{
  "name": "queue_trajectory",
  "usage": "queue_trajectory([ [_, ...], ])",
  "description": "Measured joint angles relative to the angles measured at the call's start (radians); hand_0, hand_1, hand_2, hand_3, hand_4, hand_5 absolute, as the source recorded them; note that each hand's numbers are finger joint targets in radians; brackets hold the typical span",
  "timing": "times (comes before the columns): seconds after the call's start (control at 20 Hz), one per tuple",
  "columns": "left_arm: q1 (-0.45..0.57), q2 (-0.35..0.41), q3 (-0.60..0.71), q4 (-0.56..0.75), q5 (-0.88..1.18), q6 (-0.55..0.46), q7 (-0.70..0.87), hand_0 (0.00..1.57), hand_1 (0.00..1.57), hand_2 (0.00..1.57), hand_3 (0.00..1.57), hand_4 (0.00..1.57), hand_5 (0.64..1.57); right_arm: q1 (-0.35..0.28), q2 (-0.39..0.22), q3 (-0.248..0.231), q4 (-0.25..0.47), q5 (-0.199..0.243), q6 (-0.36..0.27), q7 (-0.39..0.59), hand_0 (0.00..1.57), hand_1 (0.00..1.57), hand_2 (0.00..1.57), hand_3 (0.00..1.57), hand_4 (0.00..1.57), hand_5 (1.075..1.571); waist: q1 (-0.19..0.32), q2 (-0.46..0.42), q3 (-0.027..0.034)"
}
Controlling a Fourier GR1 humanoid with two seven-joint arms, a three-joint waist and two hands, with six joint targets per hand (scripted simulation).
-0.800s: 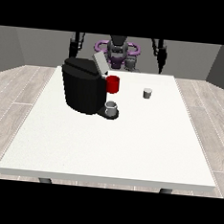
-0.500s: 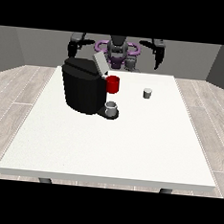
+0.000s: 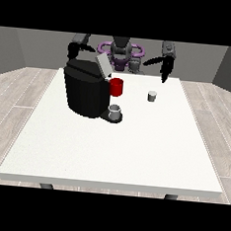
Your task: Insert the coffee pod into the coffee machine and close the lid
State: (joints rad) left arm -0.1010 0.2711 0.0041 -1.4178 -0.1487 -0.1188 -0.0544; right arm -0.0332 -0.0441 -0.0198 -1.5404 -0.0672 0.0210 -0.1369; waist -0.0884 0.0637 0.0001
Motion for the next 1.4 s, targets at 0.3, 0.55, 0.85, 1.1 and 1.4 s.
queue_trajectory([
  [0.3,-0.106,0.077,0.027,0.164,-0.112,0.036,-0.042,0.0,0.0,0.0,0.0,0.0,1.571,-0.038,0.018,0.038,-0.031,0.012,-0.002,-0.016,0.0,0.0,0.0,0.0,0.39,1.571,-0.063,0.086,-0.0004],
  [0.55,-0.186,0.129,0.036,0.299,-0.186,0.042,-0.074,0.0,0.0,0.0,0.0,0.0,1.571,-0.068,0.014,0.029,-0.028,0.02,-0.011,-0.024,0.0,0.0,0.0,0.0,0.43,1.571,-0.084,0.138,-0.0005],
  [0.85,-0.287,0.17,0.047,0.458,-0.241,0.025,-0.085,0.0,0.0,0.0,0.0,0.0,1.571,-0.099,0.022,0.038,0.004,0.045,-0.036,-0.029,0.0,0.0,0.0,0.0,0.51,1.571,-0.091,0.195,-0.0006],
  [1.1,-0.352,0.18,0.026,0.558,-0.298,0.008,-0.087,0.0,0.0,0.0,0.0,0.0,1.571,-0.131,0.01,0.015,0.042,0.045,-0.044,-0.007,0.0,0.0,0.0,0.0,0.52,1.571,-0.091,0.208,0.0004],
  [1.4,-0.409,0.197,0.02,0.625,-0.347,0.001,-0.118,0.0,0.0,0.37,0.0,0.0,1.571,-0.182,-0.01,-0.026,0.101,0.036,-0.042,-0.038,0.0,0.0,0.0,0.0,0.31,1.571,-0.083,0.231,0.0088],
])
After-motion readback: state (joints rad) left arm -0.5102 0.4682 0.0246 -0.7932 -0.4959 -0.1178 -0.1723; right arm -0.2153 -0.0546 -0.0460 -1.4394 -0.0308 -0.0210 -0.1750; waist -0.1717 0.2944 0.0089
